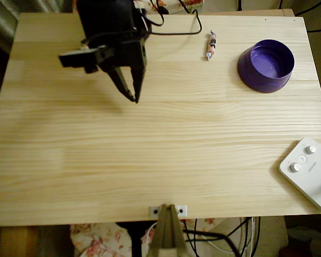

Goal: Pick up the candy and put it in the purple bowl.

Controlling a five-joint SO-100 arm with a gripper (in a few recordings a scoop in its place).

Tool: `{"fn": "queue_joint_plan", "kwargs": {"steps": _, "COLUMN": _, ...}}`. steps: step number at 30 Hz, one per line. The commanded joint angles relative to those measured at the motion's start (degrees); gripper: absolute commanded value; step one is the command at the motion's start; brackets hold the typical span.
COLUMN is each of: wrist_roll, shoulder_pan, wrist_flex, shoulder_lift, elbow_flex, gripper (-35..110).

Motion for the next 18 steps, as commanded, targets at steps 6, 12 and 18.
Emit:
{"fn": "queue_joint_plan", "kwargs": {"steps": 6, "wrist_roll": 2.99, "shoulder_pan": -1.23, "wrist_flex": 4.22, "shoulder_lift": 0.62, "elbow_flex": -13.18, "gripper": 0}}
{"fn": "queue_joint_plan", "kwargs": {"steps": 12, "wrist_roll": 6.94, "shoulder_pan": -1.14, "wrist_flex": 9.49, "shoulder_lift": -2.11, "elbow_flex": -23.64, "gripper": -1}}
{"fn": "queue_joint_plan", "kwargs": {"steps": 18, "wrist_roll": 12.13, "shoulder_pan": -4.83, "wrist_flex": 14.06, "shoulder_lift": -13.89, "elbow_flex": -36.04, "gripper": -1}}
